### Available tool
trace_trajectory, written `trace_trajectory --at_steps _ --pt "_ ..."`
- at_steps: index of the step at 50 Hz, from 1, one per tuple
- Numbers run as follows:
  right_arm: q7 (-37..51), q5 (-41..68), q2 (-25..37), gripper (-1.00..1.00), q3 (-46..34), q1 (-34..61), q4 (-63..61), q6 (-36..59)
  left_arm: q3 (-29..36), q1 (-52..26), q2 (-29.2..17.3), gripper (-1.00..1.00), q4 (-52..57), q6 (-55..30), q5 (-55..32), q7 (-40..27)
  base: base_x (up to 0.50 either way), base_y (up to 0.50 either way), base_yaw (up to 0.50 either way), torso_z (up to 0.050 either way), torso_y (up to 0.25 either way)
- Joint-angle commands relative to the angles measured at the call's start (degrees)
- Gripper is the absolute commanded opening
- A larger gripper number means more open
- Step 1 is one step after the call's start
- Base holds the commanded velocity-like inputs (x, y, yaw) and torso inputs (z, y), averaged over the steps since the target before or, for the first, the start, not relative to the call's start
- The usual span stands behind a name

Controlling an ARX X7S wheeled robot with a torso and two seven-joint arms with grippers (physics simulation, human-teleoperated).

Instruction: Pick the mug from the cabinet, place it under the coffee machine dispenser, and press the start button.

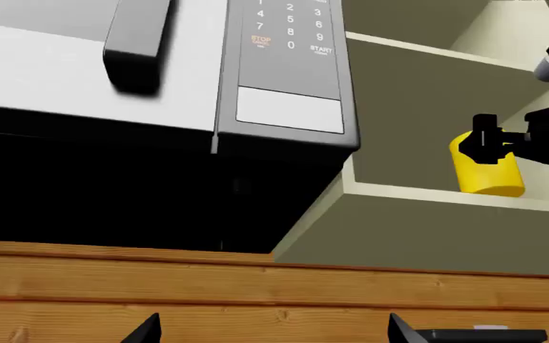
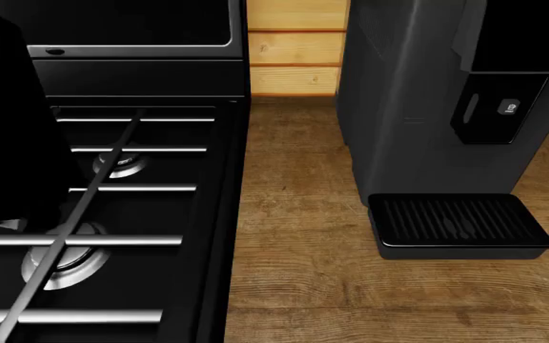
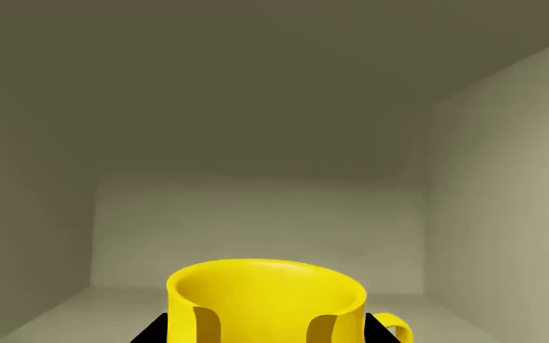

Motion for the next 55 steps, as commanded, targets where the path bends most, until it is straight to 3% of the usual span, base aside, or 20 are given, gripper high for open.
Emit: trace_trajectory --at_steps 1,14,46,47,50,55 --pt "-0.93 -0.77 -0.03 -1.00 -0.36 0.09 -0.05 -0.11 -0.11 0.82 -0.66 1.00 0.61 0.93 -1.44 0.40 0.00 0.00 0.00 0.000 0.000" --pt "-0.93 -0.77 -0.03 -1.00 -0.36 0.09 -0.05 -0.11 0.49 1.92 -0.98 1.00 0.99 1.85 -0.82 0.77 -0.02 0.01 0.00 0.000 0.000" --pt "-0.93 -0.77 -0.03 -1.00 -0.36 0.09 -0.05 -0.11 2.67 2.47 -1.22 1.00 0.36 2.87 0.51 0.50 -0.50 0.18 0.00 0.000 0.000" --pt "-5.26 -4.32 0.01 -1.00 -0.21 0.09 -7.84 -8.70 2.74 2.50 -1.22 1.00 0.36 2.87 0.57 0.46 -0.50 0.13 0.00 0.000 0.000" --pt "-6.30 -3.56 0.27 -1.00 -0.08 0.09 -8.12 -34.48 2.95 2.58 -1.26 1.00 0.40 2.89 0.71 0.35 -0.36 0.08 0.00 0.000 0.000" --pt "-8.69 -2.43 0.88 -1.00 0.05 0.09 -8.54 -32.03 3.53 2.79 -1.11 1.00 0.42 2.97 1.27 0.31 0.00 0.00 0.00 0.000 0.000"
